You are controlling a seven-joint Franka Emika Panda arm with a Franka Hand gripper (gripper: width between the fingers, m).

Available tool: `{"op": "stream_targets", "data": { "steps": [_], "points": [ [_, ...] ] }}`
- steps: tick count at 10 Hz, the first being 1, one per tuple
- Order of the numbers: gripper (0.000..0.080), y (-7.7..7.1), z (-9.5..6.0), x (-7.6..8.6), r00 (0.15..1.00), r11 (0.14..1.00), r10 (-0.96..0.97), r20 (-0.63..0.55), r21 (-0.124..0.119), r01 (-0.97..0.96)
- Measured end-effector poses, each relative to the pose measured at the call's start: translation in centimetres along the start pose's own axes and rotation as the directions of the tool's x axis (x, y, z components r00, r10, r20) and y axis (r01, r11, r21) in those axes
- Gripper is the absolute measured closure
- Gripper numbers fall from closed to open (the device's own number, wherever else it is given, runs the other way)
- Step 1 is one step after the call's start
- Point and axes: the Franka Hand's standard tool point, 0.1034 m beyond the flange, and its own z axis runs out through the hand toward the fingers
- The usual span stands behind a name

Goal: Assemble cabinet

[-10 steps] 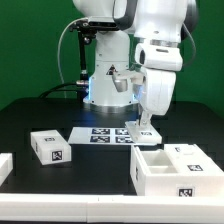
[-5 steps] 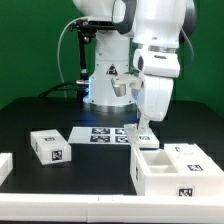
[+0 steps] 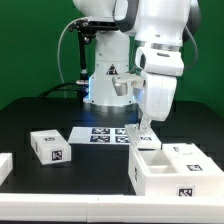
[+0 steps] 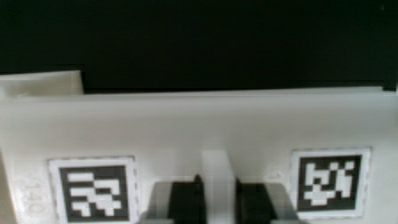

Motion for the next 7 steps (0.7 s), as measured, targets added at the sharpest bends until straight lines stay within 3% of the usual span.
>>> {"op": "stream_targets", "data": {
  "steps": [3,7],
  "points": [
    [0.0735,-0.02,0.4,0.01,1.0,1.0,-0.004,0.004,0.012,0.004],
    [0.0735,-0.02,0.63,-0.69,0.998,0.998,-0.061,0.001,0.01,0.061]
  ]
}}
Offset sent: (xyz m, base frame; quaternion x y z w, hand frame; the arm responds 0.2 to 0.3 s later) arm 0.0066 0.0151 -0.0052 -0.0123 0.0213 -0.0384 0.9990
